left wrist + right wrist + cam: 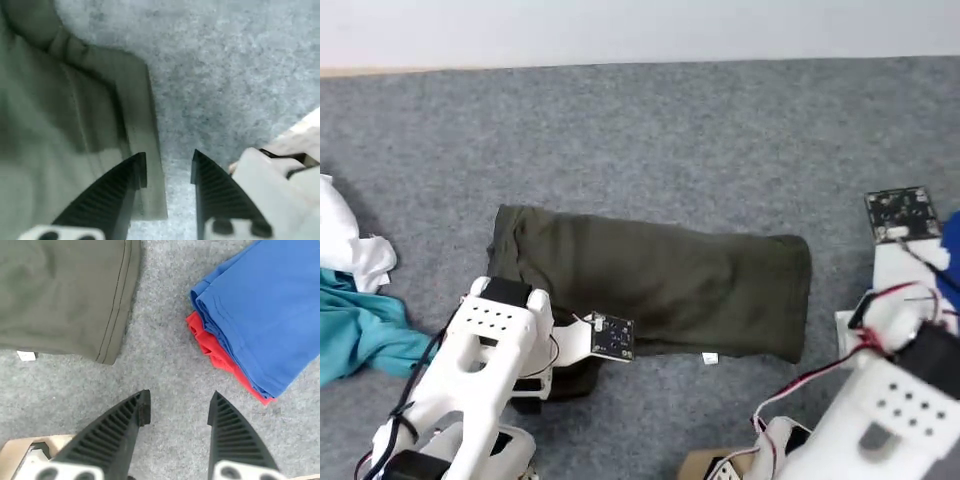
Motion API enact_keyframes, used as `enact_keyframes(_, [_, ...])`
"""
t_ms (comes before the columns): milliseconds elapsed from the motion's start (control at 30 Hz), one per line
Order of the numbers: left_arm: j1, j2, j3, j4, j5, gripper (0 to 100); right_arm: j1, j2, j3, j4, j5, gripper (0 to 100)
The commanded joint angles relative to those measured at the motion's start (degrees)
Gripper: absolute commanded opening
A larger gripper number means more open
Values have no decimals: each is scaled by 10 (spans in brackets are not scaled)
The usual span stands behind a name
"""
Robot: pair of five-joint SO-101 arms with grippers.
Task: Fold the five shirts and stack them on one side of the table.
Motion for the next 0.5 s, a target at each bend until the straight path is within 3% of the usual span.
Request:
enact_keyframes(0, [2, -10, -1, -14, -4, 160, 8, -32, 4, 17, 7, 204])
enact_keyframes(233, [-4, -4, 45, -75, -3, 158, 8, -42, 17, 18, 6, 204])
enact_keyframes(467, [-9, 73, 13, -91, 28, 141, 8, -42, 17, 17, 6, 204])
